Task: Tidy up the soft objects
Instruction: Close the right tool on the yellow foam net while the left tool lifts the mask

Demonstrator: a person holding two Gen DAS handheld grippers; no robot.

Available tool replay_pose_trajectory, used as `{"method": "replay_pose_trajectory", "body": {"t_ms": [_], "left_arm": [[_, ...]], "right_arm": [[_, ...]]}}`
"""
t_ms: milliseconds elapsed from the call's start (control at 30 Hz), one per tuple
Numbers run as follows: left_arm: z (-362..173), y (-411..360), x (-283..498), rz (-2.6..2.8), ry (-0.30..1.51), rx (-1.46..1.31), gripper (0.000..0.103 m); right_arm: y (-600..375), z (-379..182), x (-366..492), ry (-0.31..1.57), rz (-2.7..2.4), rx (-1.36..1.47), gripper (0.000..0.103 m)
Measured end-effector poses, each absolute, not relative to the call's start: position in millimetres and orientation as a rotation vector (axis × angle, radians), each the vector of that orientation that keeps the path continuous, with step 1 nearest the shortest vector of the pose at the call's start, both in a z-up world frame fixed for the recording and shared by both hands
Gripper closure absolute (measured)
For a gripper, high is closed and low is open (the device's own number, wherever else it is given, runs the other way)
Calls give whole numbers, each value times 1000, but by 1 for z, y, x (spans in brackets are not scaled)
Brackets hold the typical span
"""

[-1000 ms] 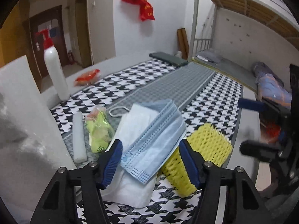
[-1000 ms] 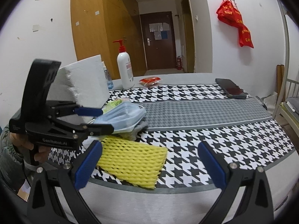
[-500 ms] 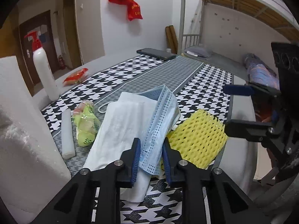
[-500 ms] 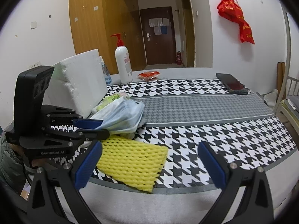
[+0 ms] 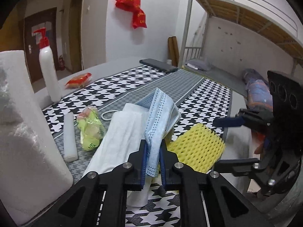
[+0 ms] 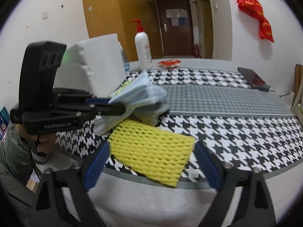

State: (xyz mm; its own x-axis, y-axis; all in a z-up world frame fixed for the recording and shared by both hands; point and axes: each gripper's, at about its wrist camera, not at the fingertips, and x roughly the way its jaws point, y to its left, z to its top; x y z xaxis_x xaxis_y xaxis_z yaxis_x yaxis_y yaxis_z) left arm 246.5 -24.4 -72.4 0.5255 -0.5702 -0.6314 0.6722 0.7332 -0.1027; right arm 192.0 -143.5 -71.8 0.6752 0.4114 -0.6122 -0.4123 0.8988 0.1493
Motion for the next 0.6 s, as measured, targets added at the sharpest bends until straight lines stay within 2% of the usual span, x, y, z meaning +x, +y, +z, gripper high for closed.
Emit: {"method": "replay_pose_trajectory", "body": {"t_ms": [133, 233, 600], "left_arm": [[-71, -23, 246, -741, 688, 151, 90], [-69, -22, 243, -744, 676, 154, 90], [-60, -16, 241, -736, 642, 127, 90]], "right_arm": [[-137, -79, 194, 723, 447, -49, 41], [-128, -82, 190, 727, 425, -123, 46], [-111, -83, 190, 767, 394, -250, 44]]}}
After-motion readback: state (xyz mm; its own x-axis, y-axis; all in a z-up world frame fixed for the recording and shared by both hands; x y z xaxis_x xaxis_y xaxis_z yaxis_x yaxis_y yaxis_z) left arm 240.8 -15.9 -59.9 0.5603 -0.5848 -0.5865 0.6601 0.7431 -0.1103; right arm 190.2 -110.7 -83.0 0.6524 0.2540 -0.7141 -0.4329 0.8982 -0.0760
